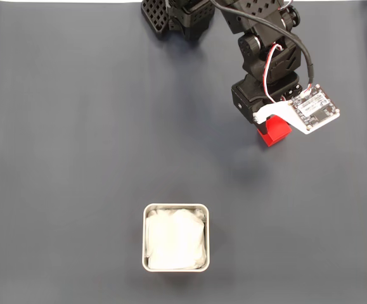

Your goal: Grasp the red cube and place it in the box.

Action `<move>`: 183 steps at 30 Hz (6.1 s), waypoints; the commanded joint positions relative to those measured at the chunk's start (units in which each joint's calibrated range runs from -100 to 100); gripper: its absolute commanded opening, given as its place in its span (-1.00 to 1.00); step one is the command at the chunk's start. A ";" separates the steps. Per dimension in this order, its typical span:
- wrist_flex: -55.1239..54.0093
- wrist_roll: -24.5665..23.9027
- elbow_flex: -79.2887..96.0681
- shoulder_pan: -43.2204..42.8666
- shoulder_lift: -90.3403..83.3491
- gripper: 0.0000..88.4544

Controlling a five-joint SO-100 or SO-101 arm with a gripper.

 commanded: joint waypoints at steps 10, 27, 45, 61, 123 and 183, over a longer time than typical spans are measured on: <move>5.55 0.73 -4.28 1.76 -8.49 -0.96; 14.65 2.05 -14.59 9.92 -16.21 -0.96; 15.96 2.15 -29.37 17.74 -12.13 -0.96; 14.73 2.05 -43.33 24.56 -0.17 -0.96; 6.62 3.22 -50.17 32.72 14.56 -0.96; 2.93 3.37 -44.24 33.29 11.70 0.18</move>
